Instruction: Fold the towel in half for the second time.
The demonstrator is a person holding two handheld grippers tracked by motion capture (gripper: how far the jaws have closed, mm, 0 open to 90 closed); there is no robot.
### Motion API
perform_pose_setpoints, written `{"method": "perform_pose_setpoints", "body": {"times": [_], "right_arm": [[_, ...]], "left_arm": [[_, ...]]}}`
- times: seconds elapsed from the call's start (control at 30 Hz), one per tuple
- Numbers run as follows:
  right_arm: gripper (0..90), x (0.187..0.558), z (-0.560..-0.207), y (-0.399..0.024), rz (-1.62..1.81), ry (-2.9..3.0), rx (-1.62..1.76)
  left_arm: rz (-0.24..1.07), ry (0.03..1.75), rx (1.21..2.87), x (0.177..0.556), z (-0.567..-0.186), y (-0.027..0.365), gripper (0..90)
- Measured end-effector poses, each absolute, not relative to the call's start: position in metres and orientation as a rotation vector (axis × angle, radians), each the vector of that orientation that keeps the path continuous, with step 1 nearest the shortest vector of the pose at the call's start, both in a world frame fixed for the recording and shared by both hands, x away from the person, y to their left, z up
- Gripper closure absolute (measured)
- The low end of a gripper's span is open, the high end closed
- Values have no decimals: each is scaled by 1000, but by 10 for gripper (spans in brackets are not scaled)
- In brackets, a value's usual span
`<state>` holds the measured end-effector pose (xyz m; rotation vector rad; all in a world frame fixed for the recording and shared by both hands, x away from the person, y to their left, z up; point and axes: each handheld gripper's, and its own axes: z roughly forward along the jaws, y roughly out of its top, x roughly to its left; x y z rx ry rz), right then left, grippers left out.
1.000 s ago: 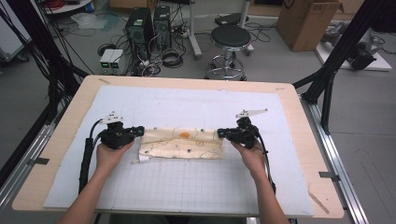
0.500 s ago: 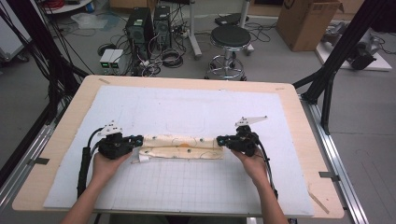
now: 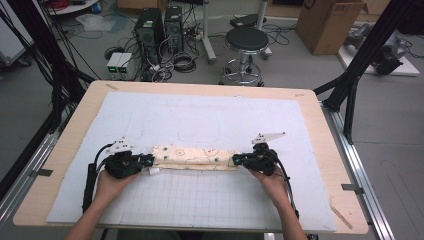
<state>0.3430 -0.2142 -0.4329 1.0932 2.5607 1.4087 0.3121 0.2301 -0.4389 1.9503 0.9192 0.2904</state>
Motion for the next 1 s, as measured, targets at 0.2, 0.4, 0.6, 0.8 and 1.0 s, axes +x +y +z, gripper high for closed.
{"method": "perform_pose_setpoints", "body": {"times": [0.2, 0.4, 0.6, 0.8, 1.0], "right_arm": [[682, 339, -431, -213, 1418, 2569, 1075], [576, 334, -416, -211, 1499, 2503, 1048], [594, 340, -405, -202, 1495, 2477, 1042], [708, 349, -400, -180, 1460, 2519, 1005], [737, 356, -398, -159, 1445, 2560, 964]], "left_arm": [[244, 907, 1937, 308, -434, 231, 653], [243, 896, 1841, 308, -417, 229, 590], [255, 892, 1815, 317, -408, 215, 598], [267, 872, 1834, 327, -403, 195, 661], [322, 866, 1840, 328, -396, 194, 670]]}}
